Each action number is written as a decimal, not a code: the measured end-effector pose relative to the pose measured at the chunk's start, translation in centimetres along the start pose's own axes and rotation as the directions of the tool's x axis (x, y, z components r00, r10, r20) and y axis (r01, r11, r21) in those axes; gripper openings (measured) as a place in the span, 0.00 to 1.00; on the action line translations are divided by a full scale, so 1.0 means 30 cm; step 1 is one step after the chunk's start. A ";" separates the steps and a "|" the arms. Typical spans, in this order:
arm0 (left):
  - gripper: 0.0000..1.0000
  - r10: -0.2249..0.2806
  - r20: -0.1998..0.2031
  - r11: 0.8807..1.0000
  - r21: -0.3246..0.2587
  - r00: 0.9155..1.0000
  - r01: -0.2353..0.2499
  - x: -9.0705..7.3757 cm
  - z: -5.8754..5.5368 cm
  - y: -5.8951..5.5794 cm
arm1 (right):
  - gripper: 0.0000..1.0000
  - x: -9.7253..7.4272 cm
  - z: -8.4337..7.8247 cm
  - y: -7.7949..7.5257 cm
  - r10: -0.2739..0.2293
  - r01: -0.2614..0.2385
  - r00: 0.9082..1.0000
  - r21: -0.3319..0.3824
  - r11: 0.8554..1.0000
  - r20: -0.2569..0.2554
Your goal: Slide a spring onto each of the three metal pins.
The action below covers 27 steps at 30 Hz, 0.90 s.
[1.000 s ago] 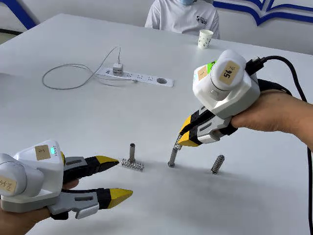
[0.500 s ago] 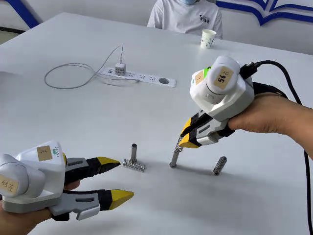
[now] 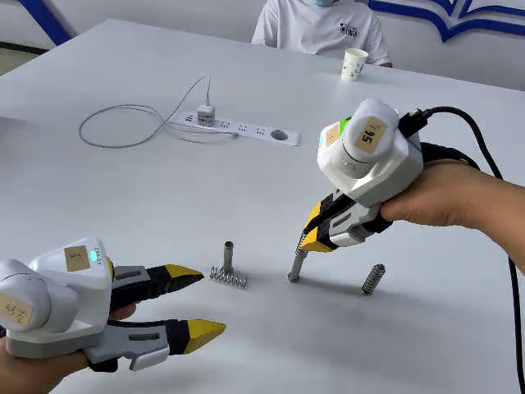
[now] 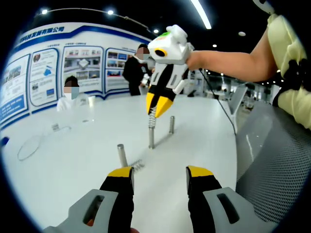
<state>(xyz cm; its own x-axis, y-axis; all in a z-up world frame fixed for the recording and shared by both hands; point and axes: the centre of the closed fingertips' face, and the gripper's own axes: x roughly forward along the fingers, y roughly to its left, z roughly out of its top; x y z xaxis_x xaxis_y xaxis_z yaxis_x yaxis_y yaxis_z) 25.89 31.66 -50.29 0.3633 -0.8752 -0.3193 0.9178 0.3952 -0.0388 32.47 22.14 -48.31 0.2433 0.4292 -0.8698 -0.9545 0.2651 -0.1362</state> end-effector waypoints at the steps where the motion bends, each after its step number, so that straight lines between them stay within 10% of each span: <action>1: 0.44 0.000 0.000 1.000 0.000 1.000 0.000 0.000 0.000 0.000 | 0.12 0.005 -0.003 -0.001 0.001 -0.001 1.000 0.002 1.000 -0.003; 27: 0.43 0.001 -0.007 1.000 -0.014 1.000 -0.001 0.005 -0.020 0.001 | 0.12 0.121 -0.075 0.002 0.024 -0.021 0.999 0.064 0.998 -0.042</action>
<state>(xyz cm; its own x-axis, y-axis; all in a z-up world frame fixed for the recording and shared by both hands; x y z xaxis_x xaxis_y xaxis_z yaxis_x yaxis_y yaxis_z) 25.88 31.70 -50.90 0.3631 -0.8728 -0.3261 0.9151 0.4000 -0.0518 32.91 21.78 -52.54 0.2131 0.3983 -0.8922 -0.9465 0.3106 -0.0875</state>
